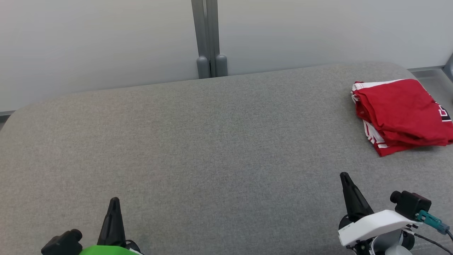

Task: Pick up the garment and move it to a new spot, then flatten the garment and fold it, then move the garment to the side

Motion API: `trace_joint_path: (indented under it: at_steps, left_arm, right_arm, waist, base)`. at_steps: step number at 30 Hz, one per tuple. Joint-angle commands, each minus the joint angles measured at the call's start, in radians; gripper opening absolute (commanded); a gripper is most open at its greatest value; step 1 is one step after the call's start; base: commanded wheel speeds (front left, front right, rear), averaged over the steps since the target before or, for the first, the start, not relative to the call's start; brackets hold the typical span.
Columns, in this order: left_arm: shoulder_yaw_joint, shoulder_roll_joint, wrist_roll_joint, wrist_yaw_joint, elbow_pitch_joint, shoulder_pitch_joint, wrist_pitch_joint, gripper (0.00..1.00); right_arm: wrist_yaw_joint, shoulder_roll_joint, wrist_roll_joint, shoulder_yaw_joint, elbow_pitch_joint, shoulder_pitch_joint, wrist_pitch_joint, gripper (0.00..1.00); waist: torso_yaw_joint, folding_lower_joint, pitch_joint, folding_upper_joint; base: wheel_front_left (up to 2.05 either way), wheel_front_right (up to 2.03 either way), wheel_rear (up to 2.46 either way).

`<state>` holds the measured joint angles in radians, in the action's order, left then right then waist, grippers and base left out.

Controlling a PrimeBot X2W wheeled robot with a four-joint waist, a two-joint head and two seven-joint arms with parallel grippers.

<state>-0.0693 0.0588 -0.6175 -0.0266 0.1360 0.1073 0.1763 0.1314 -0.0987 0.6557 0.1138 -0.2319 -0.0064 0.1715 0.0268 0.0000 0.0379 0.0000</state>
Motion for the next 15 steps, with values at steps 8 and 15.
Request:
trace_joint_path:
  at_steps: [8,15]
  left_arm:
    - [0.019,0.015,-0.145,-0.019,0.005,-0.055,-0.03,0.0]
    - [0.03,0.017,-0.244,-0.029,0.014,-0.072,-0.053,0.0]
  right_arm:
    - [0.0,0.001,0.14,-0.028,0.009,-0.037,-0.033,0.0]
    - [0.0,0.003,0.233,-0.045,0.008,-0.044,-0.057,0.0]
  waist:
    - [-0.002,0.0,-0.003,0.0]
    - [-0.004,0.0,-0.006,0.0]
  base:
    - [0.0,0.0,0.0]
    - [0.0,0.0,0.0]
